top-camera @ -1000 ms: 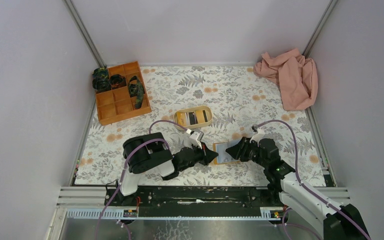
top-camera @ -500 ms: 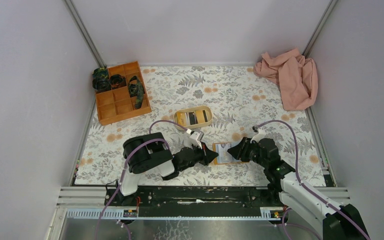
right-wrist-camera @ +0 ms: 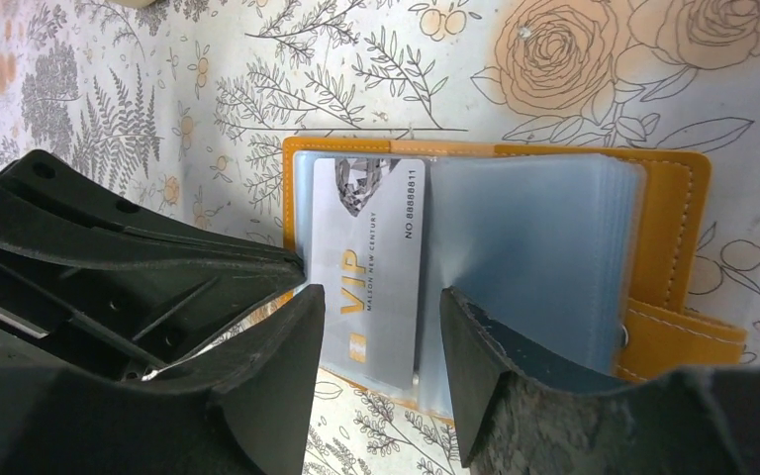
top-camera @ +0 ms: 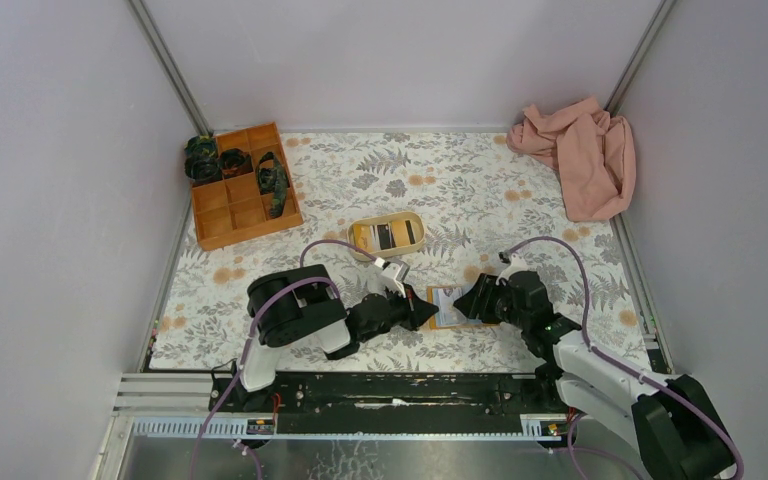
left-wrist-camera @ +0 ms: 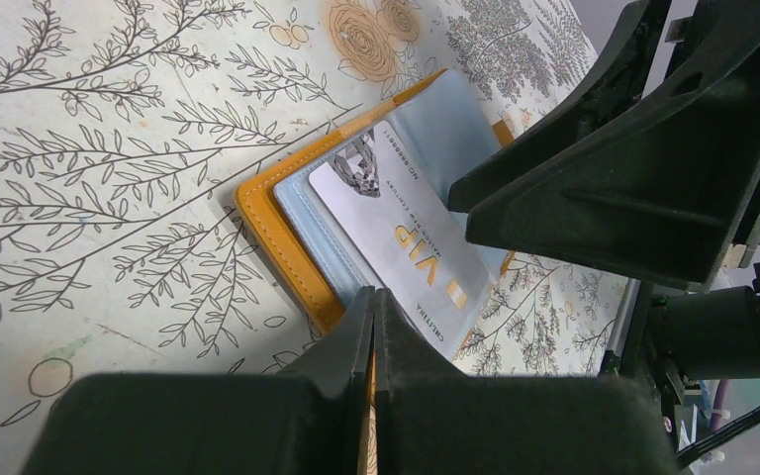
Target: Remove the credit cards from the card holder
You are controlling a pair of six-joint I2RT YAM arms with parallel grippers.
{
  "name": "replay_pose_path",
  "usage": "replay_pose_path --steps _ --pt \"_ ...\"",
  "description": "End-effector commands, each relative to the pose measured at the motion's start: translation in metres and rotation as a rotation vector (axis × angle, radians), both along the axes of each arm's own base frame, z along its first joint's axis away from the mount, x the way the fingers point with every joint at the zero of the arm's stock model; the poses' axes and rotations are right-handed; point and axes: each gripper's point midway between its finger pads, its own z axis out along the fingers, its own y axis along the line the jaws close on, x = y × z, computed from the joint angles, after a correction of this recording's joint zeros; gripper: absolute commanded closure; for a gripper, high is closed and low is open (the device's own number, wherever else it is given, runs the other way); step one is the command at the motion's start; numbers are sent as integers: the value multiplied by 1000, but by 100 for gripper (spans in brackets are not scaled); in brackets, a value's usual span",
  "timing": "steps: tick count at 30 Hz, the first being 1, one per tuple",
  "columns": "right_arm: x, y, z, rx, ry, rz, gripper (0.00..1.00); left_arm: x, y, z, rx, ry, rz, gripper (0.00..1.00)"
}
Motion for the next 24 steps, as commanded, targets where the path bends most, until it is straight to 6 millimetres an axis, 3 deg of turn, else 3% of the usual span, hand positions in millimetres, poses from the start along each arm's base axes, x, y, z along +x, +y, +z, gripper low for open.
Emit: replay_pose_path --steps 1,13,24 --pt "4 13 13 58 -35 49 45 -5 3 -27 91 32 -21 100" --pt "0 25 18 131 -30 93 46 -4 1 -29 100 35 -26 100" --pt "0 32 49 196 -95 121 47 -5 -1 -32 111 40 -32 100"
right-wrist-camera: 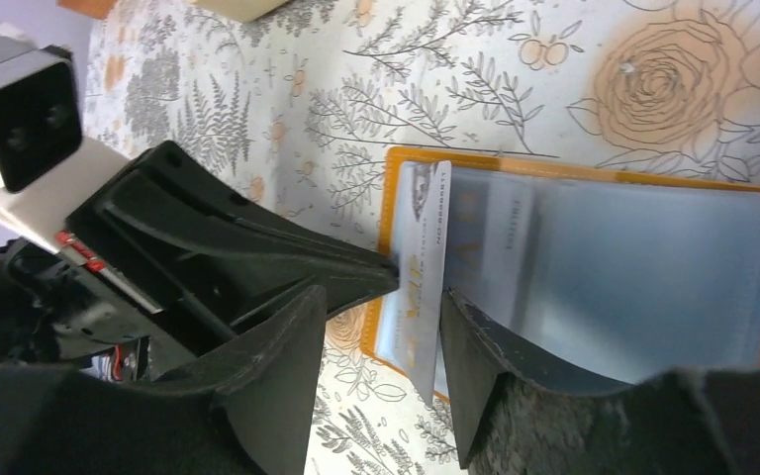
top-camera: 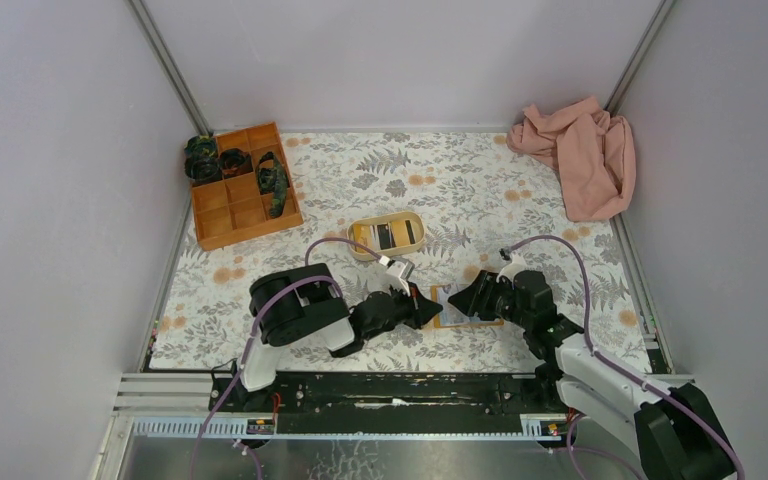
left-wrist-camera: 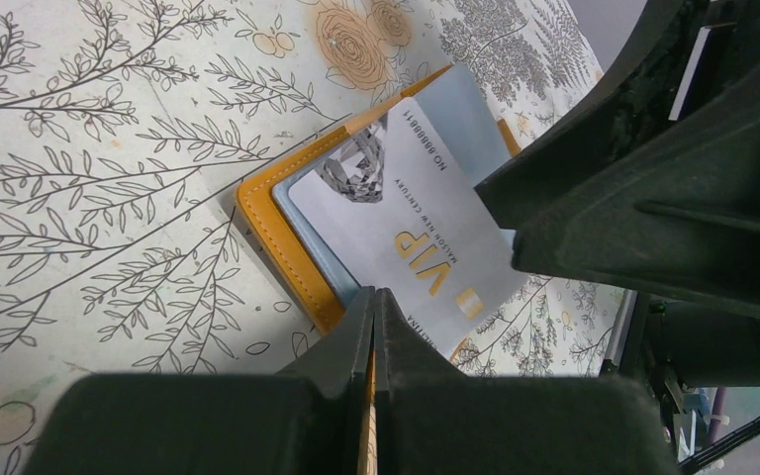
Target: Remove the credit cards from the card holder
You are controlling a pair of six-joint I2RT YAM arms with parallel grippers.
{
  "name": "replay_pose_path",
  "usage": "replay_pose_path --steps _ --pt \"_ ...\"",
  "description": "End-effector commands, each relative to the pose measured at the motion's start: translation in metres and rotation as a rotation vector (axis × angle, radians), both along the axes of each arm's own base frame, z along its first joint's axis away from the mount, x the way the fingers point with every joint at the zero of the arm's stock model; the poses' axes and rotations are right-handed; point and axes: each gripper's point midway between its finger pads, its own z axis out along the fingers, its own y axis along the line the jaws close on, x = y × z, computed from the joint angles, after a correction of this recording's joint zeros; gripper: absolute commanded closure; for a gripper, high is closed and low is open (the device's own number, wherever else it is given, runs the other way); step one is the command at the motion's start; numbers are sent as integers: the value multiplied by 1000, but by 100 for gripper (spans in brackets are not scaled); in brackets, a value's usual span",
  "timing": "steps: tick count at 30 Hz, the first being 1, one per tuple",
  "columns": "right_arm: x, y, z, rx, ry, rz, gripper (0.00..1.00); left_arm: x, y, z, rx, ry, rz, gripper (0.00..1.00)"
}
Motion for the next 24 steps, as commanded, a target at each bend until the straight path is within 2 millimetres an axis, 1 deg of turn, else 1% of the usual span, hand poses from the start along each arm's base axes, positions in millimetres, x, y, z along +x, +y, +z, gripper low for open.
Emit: replay_pose_path --steps 1,8,9,11,13,14,15,16,18,20,23,24 --pt "-1 15 27 78 -47 65 47 -8 7 -32 110 37 -26 100" --pt "-6 17 12 78 -13 84 47 -8 8 -31 108 36 -24 100" --pt "-6 17 10 78 -8 87 49 -8 8 -31 107 35 -24 100" --pt "-7 18 7 79 2 89 58 -8 8 -31 107 35 -25 100" --pt "-6 18 6 78 6 91 75 -8 8 -31 107 35 -25 100" --pt "-6 18 6 80 11 87 88 -8 8 -31 107 35 -25 100" --pt "-6 18 6 82 14 82 97 -8 8 -31 107 35 -23 100" --pt "-6 18 7 84 16 80 100 -8 9 -31 108 33 -20 100" --pt "-6 18 10 86 8 77 100 -9 11 -29 101 34 -18 100" --pt "-5 15 13 77 -6 62 100 -11 12 -22 71 25 -24 100" --pt "-2 7 21 46 -49 37 100 -16 18 1 8 -6 -42 100" --pt "-2 6 25 45 -62 33 100 -17 20 9 -14 -16 -40 97"
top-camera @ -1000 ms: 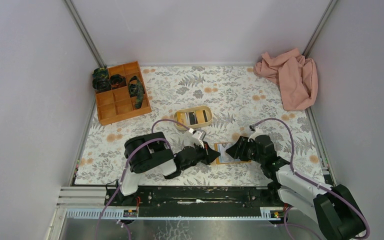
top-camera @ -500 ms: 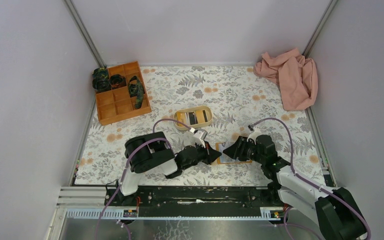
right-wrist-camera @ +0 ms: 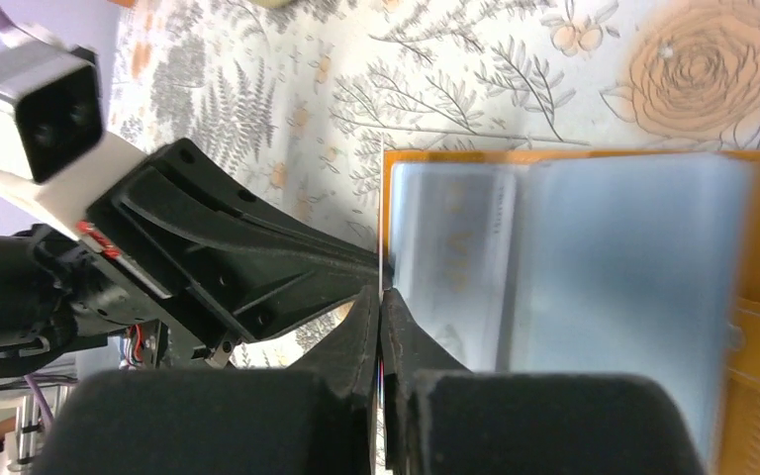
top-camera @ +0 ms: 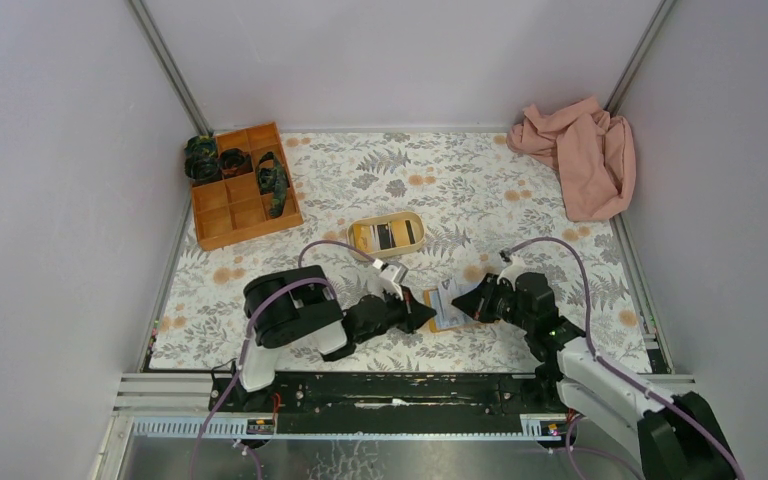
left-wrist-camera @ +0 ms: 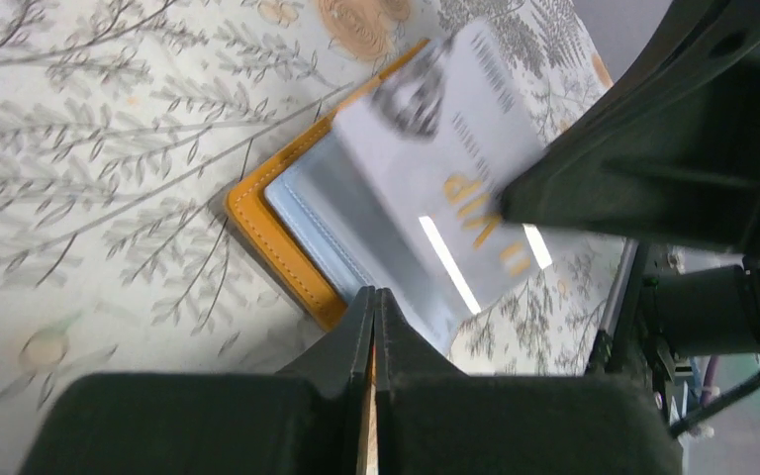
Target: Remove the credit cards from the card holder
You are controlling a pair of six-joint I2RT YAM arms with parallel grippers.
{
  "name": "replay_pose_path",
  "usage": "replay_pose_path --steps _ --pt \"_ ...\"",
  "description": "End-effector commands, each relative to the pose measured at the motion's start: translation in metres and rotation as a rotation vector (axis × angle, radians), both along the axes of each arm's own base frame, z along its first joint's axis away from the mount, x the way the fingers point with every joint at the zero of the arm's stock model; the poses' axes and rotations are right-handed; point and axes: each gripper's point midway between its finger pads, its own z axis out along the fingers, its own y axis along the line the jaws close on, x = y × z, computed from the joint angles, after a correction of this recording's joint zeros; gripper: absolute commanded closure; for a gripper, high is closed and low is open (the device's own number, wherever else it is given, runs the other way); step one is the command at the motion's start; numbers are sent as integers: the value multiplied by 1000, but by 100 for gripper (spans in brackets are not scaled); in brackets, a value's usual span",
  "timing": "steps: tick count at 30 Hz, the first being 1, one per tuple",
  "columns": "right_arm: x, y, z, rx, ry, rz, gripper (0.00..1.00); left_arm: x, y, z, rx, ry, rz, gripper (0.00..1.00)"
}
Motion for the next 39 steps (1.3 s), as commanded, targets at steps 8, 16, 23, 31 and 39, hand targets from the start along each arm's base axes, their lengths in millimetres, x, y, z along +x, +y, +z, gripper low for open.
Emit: replay_pose_path --steps 8,16,23,31,39 --pt "-20 16 62 158 -155 125 100 -59 -9 80 -319 40 -281 38" --pt "-39 22 87 262 -220 205 100 -77 -14 127 -410 -46 -344 40" --pt "-48 22 95 276 -232 236 100 -68 -3 142 -428 -99 -273 58" --pt "-50 21 106 283 -255 235 100 -55 12 145 -415 -142 -177 61" --pt "-50 23 106 282 -247 251 100 -52 11 152 -430 -157 -169 73"
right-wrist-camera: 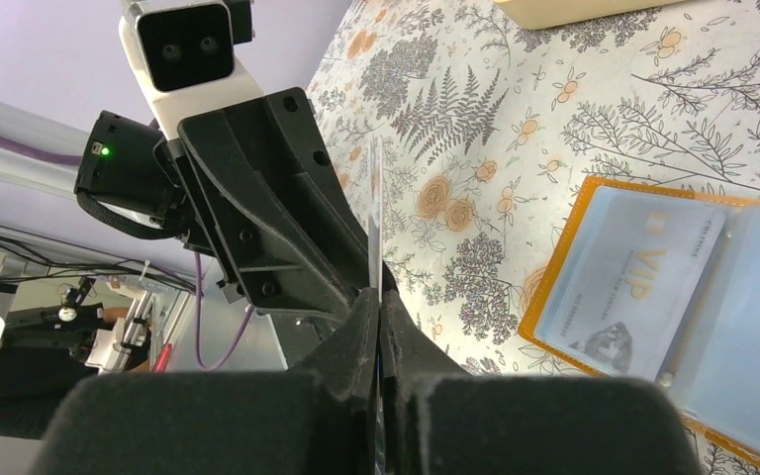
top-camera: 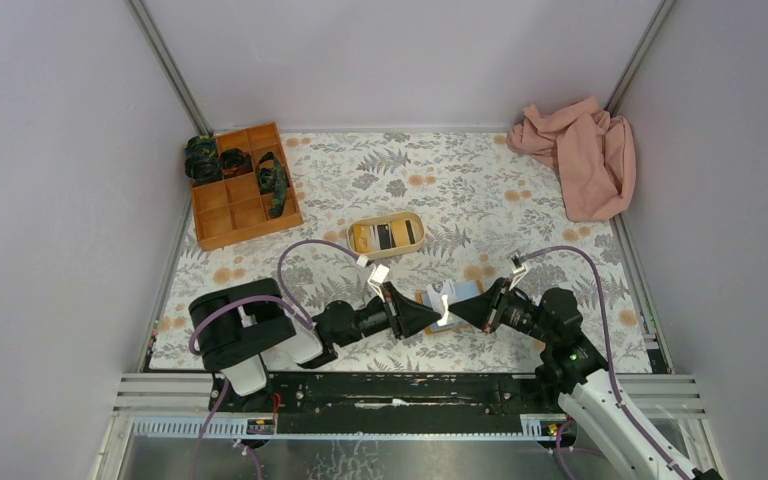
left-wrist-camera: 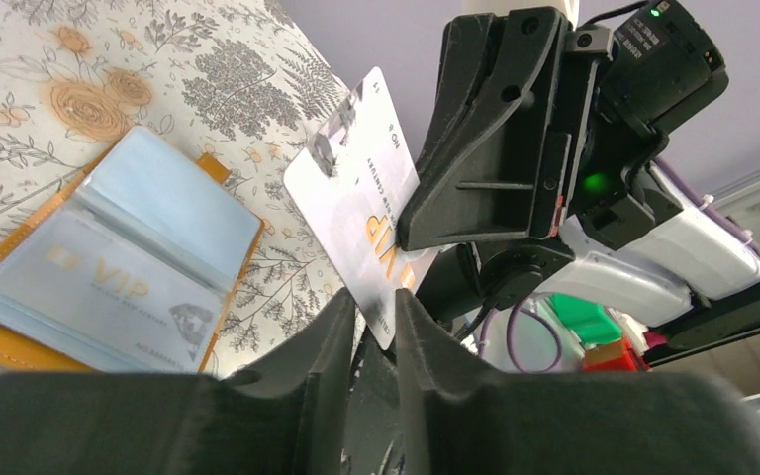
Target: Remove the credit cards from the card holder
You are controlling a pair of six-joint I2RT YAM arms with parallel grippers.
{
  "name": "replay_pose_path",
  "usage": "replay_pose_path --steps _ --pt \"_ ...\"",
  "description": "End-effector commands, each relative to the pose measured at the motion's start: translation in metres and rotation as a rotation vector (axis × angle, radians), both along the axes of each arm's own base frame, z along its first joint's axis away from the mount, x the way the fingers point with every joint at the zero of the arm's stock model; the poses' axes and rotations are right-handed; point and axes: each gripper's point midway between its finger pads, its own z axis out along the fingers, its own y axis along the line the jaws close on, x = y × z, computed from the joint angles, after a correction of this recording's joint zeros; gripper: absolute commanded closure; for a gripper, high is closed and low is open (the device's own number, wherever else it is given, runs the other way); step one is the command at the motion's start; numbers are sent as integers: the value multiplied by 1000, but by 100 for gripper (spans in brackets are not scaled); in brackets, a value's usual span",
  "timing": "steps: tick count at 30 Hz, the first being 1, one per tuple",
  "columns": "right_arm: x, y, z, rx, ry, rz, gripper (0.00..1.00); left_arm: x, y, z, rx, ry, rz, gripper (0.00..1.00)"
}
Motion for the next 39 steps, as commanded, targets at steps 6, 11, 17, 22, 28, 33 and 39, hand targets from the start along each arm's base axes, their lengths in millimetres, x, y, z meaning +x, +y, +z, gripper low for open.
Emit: replay_pose_path --steps 6,11,17,22,28,33,39 --pt "-5 2 15 6 -30 34 100 5 -7 37 -111 -78 -5 100" --pt "9 -9 10 -48 -35 -72 66 6 2 42 -119 -86 13 100" --pt "30 -37 5 -142 -62 -280 55 36 25 23 -6 17 54 100" --pt "32 -43 -4 -155 -47 -314 55 77 47 6 246 54 196 100" --pt "29 -38 -18 -166 -15 -279 55 140 100 -8 681 163 480 100" --pt "27 -37 -16 -160 -17 -270 55 174 120 -22 750 305 461 100" --pt "24 -37 -16 -155 -23 -260 55 193 130 -42 883 397 432 100"
